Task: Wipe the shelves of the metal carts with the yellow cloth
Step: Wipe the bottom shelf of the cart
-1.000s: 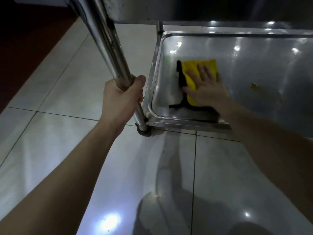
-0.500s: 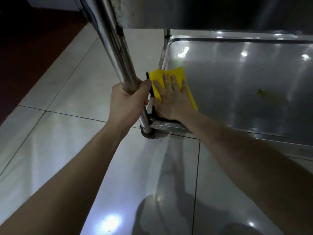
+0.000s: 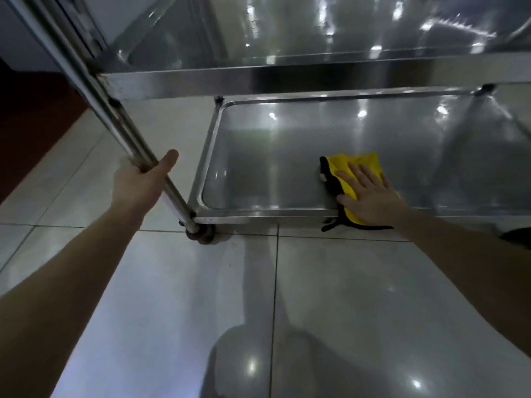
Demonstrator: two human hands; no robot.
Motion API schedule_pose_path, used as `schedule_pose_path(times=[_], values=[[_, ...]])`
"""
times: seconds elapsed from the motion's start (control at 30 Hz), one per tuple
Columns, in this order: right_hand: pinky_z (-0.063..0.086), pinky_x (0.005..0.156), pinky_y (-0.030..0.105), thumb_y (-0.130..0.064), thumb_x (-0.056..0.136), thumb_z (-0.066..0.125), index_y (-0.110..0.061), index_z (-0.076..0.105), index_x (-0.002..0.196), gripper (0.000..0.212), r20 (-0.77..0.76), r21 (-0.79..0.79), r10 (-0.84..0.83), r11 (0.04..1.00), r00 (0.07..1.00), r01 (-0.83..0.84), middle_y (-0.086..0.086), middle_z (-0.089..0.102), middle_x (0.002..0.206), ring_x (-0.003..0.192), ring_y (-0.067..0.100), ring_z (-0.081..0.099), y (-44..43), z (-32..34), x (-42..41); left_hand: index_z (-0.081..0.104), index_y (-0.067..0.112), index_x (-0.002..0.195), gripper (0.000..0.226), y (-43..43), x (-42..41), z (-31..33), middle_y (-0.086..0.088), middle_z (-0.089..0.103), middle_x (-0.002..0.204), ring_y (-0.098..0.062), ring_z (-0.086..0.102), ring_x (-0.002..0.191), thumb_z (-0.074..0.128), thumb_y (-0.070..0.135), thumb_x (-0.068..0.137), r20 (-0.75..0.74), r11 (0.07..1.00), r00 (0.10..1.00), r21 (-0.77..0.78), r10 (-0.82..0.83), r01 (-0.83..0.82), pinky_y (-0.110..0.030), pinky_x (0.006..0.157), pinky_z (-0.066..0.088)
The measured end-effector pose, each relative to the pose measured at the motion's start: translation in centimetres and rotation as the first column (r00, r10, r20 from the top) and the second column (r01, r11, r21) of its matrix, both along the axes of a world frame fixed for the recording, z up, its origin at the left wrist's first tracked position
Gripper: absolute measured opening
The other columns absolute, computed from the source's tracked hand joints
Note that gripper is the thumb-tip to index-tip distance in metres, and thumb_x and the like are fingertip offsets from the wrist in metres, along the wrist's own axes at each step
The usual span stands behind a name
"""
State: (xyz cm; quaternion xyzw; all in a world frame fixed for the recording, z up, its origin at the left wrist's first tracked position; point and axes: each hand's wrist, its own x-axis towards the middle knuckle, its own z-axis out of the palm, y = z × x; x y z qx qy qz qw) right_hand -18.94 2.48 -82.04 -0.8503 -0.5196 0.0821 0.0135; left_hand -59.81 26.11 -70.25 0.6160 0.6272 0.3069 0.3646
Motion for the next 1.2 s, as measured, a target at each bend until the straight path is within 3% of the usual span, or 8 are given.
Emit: schedule_pose_path(times=[0.07, 0.13, 0.23, 0.3, 0.57, 0.8, 1.07, 1.2], values=[[0.006, 0.131, 0.058, -0.071, 0.102, 0.032, -0.050, 0.004, 0.167, 0.074, 0.000, 0.008, 0.005, 1.000, 1.000, -0.005, -0.010, -0.005, 0.179, 0.165, 0.018, -0.003, -0.2, -0.3, 0.5, 0.063, 0.001, 0.136, 0.087, -2.0, 0.6, 0.2, -0.017, 0.071, 0.125, -0.033, 0.068, 0.107, 0.079, 0.069, 0.085, -0.108, 0.987, 0.991, -0.138, 0.073, -0.088, -0.045, 0.085, 0.060], [0.004, 0.131, 0.058, -0.075, 0.097, 0.026, -0.051, 0.004, 0.167, 0.077, -0.029, 0.014, 0.002, 1.000, 1.000, -0.002, -0.010, -0.006, 0.179, 0.165, 0.018, -0.004, 0.1, -0.2, 0.1, 0.069, 0.000, 0.121, 0.067, -5.2, 2.2, -0.1, -0.016, 0.073, 0.102, -0.030, 0.066, 0.082, 0.073, 0.062, 0.095, -0.256, 0.958, 0.956, -0.278, -0.145, 0.070, -0.035, 0.063, 0.052], [0.001, 0.130, 0.060, -0.082, 0.086, 0.010, -0.051, 0.002, 0.167, 0.087, -0.054, 0.030, -0.001, 1.000, 0.999, 0.002, -0.009, -0.008, 0.179, 0.165, 0.019, -0.005, 0.3, -0.4, 0.0, 0.069, 0.014, 0.082, 0.058, -10.5, 6.0, -1.5, -0.007, 0.068, 0.076, -0.024, 0.065, 0.070, 0.054, 0.066, 0.104, -0.530, 0.839, 0.650, -0.349, -0.545, 0.418, -0.031, 0.061, 0.044], [-0.002, 0.129, 0.061, -0.084, 0.082, 0.005, -0.052, 0.000, 0.166, 0.090, -0.065, 0.037, 0.006, 0.999, 0.998, -0.003, -0.009, -0.009, 0.179, 0.165, 0.019, -0.007, 0.4, -0.5, 0.3, 0.066, 0.013, 0.087, 0.062, -12.2, 9.5, -3.4, -0.008, 0.068, 0.085, -0.029, 0.068, 0.085, 0.046, 0.067, 0.107, -0.625, 0.793, 0.542, -0.218, -0.562, 0.569, -0.036, 0.072, 0.047], [-0.005, 0.129, 0.062, -0.078, 0.096, 0.019, -0.049, 0.001, 0.168, 0.079, -0.081, 0.056, 0.037, 0.998, 0.996, -0.032, -0.007, -0.012, 0.178, 0.164, 0.021, -0.013, 0.5, -0.3, -0.2, 0.033, 0.011, 0.168, 0.069, -8.5, 21.2, -10.1, -0.018, 0.027, 0.177, -0.031, 0.019, 0.166, 0.031, 0.054, 0.114, -0.714, 0.784, 0.616, 0.154, -0.333, 0.602, -0.049, 0.134, 0.013], [0.001, 0.132, 0.054, -0.070, 0.098, 0.029, -0.053, 0.009, 0.166, 0.072, -0.047, 0.096, 0.056, 0.994, 0.997, -0.051, -0.013, -0.004, 0.179, 0.165, 0.014, -0.003, -1.8, -0.2, 4.0, 0.001, 0.016, 0.174, 0.086, -7.1, 21.0, -12.9, -0.012, 0.002, 0.183, -0.024, -0.005, 0.169, 0.008, 0.071, 0.107, -0.740, 0.810, 0.576, 0.073, -0.347, 0.582, -0.052, 0.136, -0.002], [-0.002, 0.128, 0.065, -0.081, 0.092, 0.024, -0.048, 0.007, 0.167, 0.084, -0.045, 0.041, -0.350, 0.935, 0.936, 0.352, -0.001, -0.005, 0.180, 0.165, 0.027, -0.005, 4.8, -0.2, 14.9, 0.008, 0.011, 0.173, 0.077, -8.5, 21.2, -12.4, -0.011, 0.013, 0.182, -0.022, 0.001, 0.169, 0.012, 0.057, 0.112, -0.730, 0.784, 0.605, 0.156, -0.318, 0.601, -0.048, 0.137, 0.002], [-0.009, 0.122, 0.074, -0.081, 0.092, 0.017, -0.042, 0.005, 0.170, 0.088, -0.035, 0.015, -0.318, 0.948, 0.947, 0.319, 0.009, -0.008, 0.179, 0.163, 0.040, -0.011, 13.5, 0.0, 12.5, 0.015, 0.011, 0.172, 0.075, -8.8, 21.0, -12.2, -0.009, 0.021, 0.180, -0.021, 0.007, 0.169, 0.011, 0.054, 0.111, -0.718, 0.772, 0.629, 0.205, -0.300, 0.602, -0.047, 0.137, 0.004]])
